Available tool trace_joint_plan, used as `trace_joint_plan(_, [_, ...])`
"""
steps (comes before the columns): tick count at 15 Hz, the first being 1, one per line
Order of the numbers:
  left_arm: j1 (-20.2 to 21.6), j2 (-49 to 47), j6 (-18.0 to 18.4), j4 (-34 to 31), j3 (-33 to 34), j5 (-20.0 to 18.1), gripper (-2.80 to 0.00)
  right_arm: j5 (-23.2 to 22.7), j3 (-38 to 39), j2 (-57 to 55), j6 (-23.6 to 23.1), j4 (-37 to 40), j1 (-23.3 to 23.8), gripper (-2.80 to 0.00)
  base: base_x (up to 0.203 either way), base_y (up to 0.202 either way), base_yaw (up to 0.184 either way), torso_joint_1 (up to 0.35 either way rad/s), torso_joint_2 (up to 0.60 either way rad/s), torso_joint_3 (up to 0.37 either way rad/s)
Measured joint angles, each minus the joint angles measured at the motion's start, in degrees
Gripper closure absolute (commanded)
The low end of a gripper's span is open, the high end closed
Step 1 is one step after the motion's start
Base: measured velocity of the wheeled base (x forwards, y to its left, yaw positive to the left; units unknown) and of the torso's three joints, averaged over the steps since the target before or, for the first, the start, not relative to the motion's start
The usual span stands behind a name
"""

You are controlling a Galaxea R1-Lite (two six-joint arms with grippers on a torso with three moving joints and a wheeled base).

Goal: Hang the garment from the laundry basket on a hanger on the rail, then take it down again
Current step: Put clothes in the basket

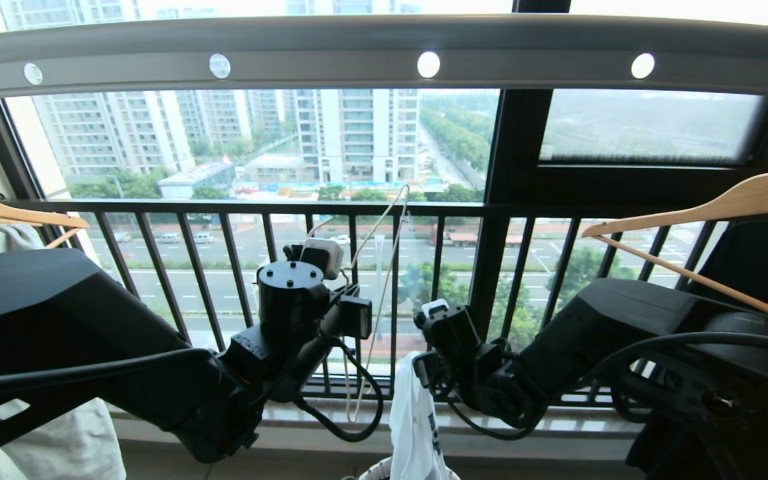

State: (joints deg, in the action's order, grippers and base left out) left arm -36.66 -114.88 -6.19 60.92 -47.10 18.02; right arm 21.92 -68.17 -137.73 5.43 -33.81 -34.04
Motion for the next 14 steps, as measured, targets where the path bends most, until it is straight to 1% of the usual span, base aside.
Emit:
trace_joint_plan(1, [0.02, 0.09, 0.02, 0.0, -0.02, 0.02, 0.0, -1.09, -1.24, 0.32, 1.39, 2.59, 0.09, -2.8, 0.0, 0.0, 0.0, 0.0, 0.0, 0.0])
trace_joint_plan(4, [0.02, 0.36, 0.16, 0.0, 0.0, 0.05, 0.0, -1.66, -6.34, 0.92, 3.3, 11.67, 0.49, -2.8, 0.0, 0.0, 0.0, 0.0, 0.0, 0.0])
trace_joint_plan(7, [1.1, 1.23, 0.2, -0.14, -0.27, 0.02, 0.0, -2.59, -15.85, 0.98, 3.75, 25.09, 0.96, -2.8, 0.0, 0.0, 0.0, 0.0, 0.0, 0.0])
trace_joint_plan(8, [1.32, 1.56, 0.27, -0.22, -0.28, 0.0, 0.0, -2.93, -19.08, 0.45, 2.75, 29.97, 1.2, -2.8, 0.0, 0.0, 0.0, 0.0, 0.0, 0.0])
trace_joint_plan(9, [1.46, 1.79, 0.41, -0.26, -0.38, -0.02, 0.0, -3.03, -22.38, -0.45, 0.9, 33.92, 1.91, -2.8, 0.0, 0.0, 0.0, 0.0, 0.0, 0.0])
trace_joint_plan(10, [1.46, 2.0, 0.75, -0.21, -0.38, -0.04, 0.0, -3.07, -25.4, -1.54, -1.96, 37.08, 2.89, -2.8, 0.0, 0.0, 0.0, 0.0, 0.0, 0.0])
trace_joint_plan(11, [1.55, 2.27, 0.9, -0.12, -0.38, -0.04, 0.0, -3.13, -27.17, -2.53, -5.86, 39.54, 3.7, -2.8, 0.0, 0.0, 0.0, 0.0, 0.0, 0.0])
trace_joint_plan(13, [1.62, 2.78, 1.01, -0.09, -0.3, -0.02, 0.0, -4.26, -28.56, -3.74, -13.64, 42.2, 4.91, -2.8, 0.0, 0.0, 0.0, 0.0, 0.0, 0.0])
trace_joint_plan(14, [1.62, 3.04, 1.05, -0.11, -0.28, -0.05, 0.0, -6.06, -28.82, -4.02, -16.25, 43.12, 5.27, -2.8, 0.0, 0.0, 0.0, 0.0, 0.0, 0.0])
